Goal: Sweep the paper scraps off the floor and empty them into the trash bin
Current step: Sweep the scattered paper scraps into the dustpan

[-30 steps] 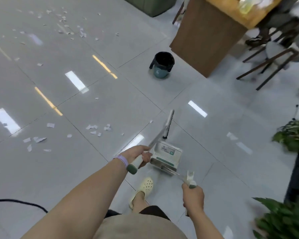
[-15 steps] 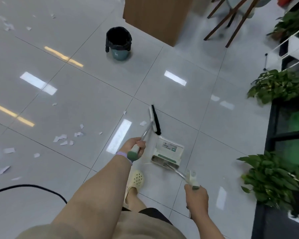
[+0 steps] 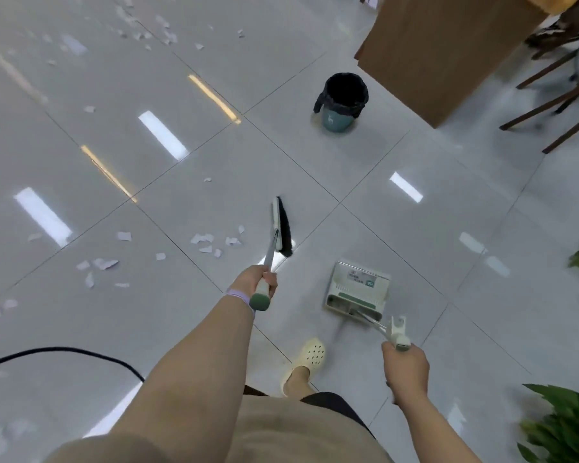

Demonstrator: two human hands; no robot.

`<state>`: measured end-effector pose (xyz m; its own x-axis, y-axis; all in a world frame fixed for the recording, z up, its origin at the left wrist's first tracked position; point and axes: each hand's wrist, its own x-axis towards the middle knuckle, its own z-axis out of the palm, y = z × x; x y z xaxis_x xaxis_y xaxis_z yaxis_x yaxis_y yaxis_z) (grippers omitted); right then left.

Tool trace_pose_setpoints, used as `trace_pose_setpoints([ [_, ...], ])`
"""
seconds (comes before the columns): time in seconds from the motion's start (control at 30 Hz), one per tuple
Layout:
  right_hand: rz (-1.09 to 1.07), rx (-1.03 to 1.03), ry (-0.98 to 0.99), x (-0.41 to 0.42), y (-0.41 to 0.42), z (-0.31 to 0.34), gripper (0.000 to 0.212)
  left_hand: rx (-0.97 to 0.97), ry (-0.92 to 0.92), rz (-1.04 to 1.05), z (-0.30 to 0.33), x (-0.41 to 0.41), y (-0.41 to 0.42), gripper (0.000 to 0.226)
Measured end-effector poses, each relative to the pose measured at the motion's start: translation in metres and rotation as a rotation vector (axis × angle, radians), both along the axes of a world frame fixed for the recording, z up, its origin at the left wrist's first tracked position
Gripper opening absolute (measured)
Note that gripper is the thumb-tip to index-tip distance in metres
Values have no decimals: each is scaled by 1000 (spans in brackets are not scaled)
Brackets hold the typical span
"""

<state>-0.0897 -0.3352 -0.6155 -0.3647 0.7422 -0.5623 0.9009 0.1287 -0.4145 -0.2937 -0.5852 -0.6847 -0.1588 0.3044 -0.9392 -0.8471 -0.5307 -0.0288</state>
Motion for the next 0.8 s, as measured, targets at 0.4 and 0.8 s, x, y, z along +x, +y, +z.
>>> trace_pose_setpoints([
  [0.4,274,-58,93,-113,-198,1,16,-331,56,137,2,19,-263,24],
  [0.8,327,-194,121,-152,-281,7,13,-749,21,210,1,72,-456,13],
])
